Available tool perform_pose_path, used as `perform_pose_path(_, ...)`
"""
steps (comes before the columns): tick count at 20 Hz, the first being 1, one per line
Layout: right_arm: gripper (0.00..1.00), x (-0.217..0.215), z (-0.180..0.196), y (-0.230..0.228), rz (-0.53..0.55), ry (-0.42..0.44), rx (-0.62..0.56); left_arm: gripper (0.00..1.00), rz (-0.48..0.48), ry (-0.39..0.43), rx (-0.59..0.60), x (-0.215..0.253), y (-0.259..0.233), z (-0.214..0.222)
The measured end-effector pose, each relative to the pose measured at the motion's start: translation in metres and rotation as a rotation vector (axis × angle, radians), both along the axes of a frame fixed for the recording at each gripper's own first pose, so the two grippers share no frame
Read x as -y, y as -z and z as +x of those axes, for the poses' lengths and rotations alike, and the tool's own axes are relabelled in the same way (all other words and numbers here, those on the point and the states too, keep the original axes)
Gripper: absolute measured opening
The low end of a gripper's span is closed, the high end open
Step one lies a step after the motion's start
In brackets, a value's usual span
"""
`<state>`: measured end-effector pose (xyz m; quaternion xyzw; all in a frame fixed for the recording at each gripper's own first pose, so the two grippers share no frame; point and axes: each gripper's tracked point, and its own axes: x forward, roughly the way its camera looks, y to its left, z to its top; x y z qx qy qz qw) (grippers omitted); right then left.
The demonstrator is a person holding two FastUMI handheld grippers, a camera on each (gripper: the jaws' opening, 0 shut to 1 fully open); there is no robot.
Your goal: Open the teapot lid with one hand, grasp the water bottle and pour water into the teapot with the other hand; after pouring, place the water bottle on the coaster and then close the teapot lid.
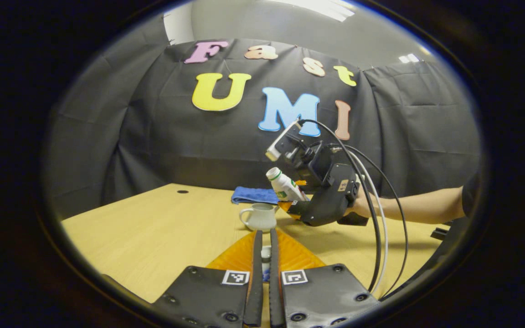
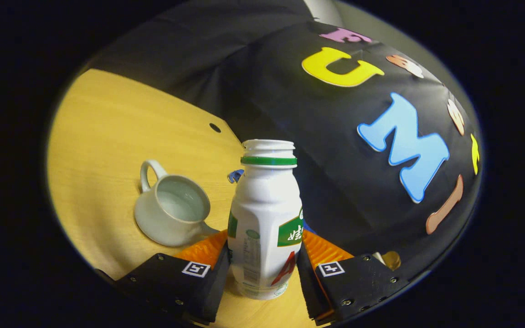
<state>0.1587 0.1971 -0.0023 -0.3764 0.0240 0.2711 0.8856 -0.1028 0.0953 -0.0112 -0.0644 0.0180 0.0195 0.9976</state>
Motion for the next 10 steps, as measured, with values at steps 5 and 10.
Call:
perform_pose_path(5,0.71,0.025,-0.026,-0.029,0.323,0.028,-0.128,0.12,0.043,-0.005,0.04,-0.005,-0.031,0.014)
perform_pose_path(10,0.71,0.089,-0.047,-0.059,0.542,0.091,-0.165,0.16,0.037,0.026,0.094,-0.002,-0.062,0.066)
